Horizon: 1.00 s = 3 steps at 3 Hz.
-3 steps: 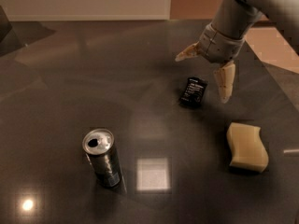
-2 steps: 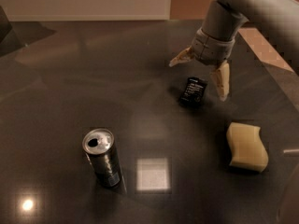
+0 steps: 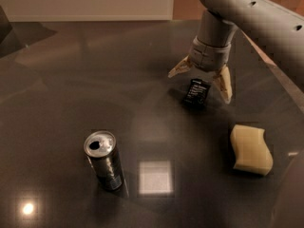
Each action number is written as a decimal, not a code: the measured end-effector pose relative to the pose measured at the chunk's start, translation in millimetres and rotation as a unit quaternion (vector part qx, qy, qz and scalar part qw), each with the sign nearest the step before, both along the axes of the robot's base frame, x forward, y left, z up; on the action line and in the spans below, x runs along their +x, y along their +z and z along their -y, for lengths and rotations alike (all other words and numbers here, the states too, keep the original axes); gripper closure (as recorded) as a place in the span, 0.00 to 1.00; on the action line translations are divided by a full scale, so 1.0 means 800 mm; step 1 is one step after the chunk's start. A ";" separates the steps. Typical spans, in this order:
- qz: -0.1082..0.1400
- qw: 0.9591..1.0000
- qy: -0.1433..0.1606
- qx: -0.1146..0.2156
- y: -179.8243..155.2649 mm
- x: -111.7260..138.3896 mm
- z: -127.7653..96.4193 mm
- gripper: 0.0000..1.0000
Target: Pick rxbar chocolate
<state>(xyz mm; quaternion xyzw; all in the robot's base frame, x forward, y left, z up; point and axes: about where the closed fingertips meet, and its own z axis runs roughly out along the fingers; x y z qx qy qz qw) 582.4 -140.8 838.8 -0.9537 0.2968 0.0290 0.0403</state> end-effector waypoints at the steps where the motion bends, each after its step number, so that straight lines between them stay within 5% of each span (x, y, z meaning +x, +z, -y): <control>1: -0.013 1.000 0.016 -0.006 -0.009 -0.007 0.002 0.16; 3: -0.026 0.999 0.030 -0.010 -0.012 -0.009 0.002 0.63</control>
Offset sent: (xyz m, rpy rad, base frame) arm -0.0403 -0.0180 -0.0070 -0.0751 0.1684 0.0821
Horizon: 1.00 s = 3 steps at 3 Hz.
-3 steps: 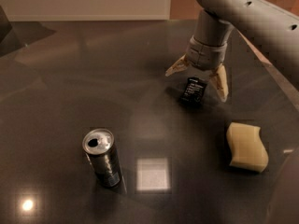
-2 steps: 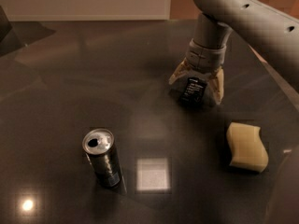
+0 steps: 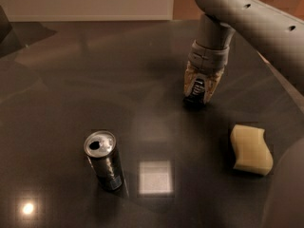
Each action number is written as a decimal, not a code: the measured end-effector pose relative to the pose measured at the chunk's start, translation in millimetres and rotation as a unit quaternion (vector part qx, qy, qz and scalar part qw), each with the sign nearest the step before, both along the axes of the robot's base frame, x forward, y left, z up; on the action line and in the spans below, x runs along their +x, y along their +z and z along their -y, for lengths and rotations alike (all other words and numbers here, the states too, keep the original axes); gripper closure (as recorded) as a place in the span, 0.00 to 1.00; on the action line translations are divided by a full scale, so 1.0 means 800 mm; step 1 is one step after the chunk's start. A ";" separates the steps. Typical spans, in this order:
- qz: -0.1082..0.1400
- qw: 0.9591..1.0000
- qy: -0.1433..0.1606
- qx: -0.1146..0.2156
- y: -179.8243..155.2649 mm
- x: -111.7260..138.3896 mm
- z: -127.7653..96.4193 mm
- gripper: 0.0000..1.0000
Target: Pick rxbar chocolate
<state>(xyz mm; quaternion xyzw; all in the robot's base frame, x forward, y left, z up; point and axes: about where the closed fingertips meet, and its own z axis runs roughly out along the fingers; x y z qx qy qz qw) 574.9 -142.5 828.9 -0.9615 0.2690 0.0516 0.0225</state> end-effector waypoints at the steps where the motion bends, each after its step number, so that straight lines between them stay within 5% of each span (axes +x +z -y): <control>1: -0.002 1.000 0.000 0.003 0.002 0.002 0.000 0.87; 2: -0.005 1.000 -0.002 0.005 0.003 0.003 0.001 1.00; 3: -0.006 0.999 -0.046 0.019 0.014 0.007 0.003 1.00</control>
Offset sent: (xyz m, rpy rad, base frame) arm -0.0371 -0.0199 0.0119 -0.0521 0.1623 0.0071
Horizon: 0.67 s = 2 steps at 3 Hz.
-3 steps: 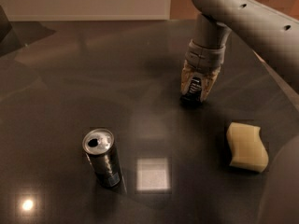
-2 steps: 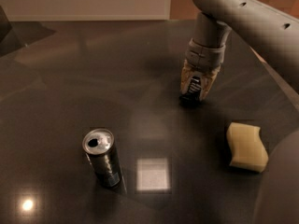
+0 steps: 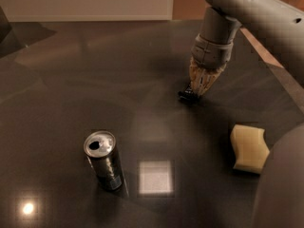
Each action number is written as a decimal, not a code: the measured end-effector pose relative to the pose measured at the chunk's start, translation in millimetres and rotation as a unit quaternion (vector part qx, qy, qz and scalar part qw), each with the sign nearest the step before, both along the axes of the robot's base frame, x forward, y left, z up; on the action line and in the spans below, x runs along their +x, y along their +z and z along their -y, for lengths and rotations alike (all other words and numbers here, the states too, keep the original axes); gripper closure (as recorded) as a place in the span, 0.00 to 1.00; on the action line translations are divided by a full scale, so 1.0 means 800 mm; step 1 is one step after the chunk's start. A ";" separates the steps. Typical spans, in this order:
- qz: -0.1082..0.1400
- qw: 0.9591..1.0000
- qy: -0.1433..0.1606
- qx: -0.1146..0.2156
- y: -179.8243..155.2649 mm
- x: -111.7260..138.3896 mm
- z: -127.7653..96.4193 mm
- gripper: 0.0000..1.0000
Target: Pick rxbar chocolate
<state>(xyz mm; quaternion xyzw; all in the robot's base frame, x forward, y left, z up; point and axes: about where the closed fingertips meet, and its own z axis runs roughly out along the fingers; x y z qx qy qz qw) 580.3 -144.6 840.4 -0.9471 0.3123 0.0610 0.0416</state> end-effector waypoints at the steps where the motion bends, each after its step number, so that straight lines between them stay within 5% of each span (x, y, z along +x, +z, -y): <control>1: 0.002 0.998 -0.061 0.030 0.029 -0.003 -0.002 1.00; 2: 0.011 0.993 -0.109 0.051 0.064 -0.004 -0.010 1.00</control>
Offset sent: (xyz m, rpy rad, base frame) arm -0.0871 -0.0162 0.0951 0.0072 0.2534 -0.2777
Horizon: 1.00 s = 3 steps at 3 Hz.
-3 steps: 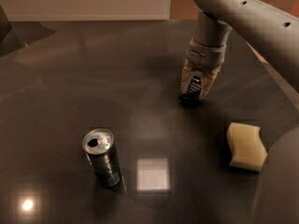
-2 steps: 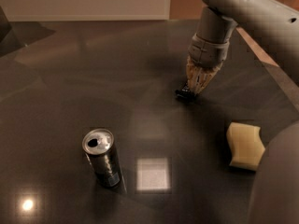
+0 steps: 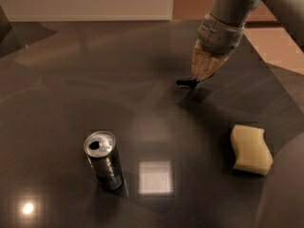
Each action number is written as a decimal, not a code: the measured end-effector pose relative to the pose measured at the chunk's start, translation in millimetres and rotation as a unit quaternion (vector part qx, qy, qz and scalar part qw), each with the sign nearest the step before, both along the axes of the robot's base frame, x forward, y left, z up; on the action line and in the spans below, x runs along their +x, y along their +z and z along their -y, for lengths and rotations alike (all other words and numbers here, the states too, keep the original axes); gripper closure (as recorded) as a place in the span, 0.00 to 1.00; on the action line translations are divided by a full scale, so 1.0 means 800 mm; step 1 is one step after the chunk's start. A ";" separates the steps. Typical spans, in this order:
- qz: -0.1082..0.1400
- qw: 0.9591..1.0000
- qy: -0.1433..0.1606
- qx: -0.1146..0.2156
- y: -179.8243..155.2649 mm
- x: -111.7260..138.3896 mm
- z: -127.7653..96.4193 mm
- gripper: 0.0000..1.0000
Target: Pick rxbar chocolate
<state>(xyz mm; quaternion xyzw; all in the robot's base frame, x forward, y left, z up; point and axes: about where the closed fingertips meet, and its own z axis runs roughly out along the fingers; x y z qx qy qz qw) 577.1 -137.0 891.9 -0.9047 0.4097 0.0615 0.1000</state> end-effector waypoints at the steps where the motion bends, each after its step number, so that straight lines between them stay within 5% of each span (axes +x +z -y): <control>1: 0.014 0.999 -0.034 0.022 0.038 0.001 -0.010 1.00; 2: 0.048 0.995 -0.057 0.059 0.085 0.010 -0.029 1.00; 3: 0.061 0.994 -0.060 0.065 0.086 0.021 -0.034 1.00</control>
Offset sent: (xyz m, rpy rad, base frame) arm -0.1056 -0.0130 0.1030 -0.0186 0.2821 -0.0342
